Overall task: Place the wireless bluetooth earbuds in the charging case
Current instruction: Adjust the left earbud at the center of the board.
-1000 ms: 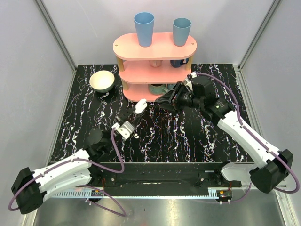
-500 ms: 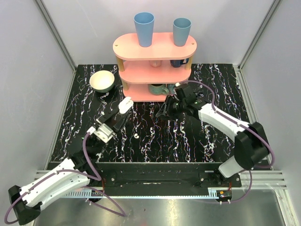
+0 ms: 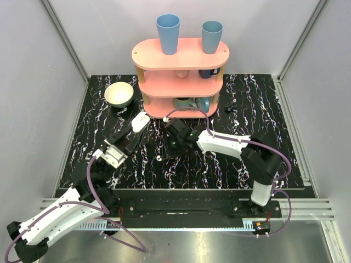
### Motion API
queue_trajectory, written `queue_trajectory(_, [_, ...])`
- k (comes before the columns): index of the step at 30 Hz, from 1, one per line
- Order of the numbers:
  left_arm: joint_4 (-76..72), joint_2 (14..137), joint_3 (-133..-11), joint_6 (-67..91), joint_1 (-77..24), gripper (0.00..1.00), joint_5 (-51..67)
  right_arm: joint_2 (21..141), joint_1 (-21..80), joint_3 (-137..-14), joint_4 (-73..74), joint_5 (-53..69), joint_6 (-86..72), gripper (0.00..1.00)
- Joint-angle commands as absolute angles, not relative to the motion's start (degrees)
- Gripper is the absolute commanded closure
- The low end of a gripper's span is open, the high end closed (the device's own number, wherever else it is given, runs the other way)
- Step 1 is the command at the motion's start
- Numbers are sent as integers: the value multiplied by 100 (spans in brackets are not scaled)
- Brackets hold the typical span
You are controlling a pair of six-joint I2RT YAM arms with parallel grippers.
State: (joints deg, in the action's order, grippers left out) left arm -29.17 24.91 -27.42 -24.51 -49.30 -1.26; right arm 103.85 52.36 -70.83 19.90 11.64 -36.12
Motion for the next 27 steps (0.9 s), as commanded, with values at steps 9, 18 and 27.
queue_trajectory(9, [-2874, 2241, -2927, -2522, -4904, 100, -308, 11302, 5493, -8103, 1758, 852, -3085, 66])
queue_trajectory(18, [-2830, 2294, -2918, -2575, -4904, 100, -316, 11935, 5502, -8938, 2460, 211, -2769, 56])
queue_trajectory(27, [-2865, 2267, -2865, -2575, -4904, 100, -387, 12129, 5511, -8904, 2672, 360, -2944, 57])
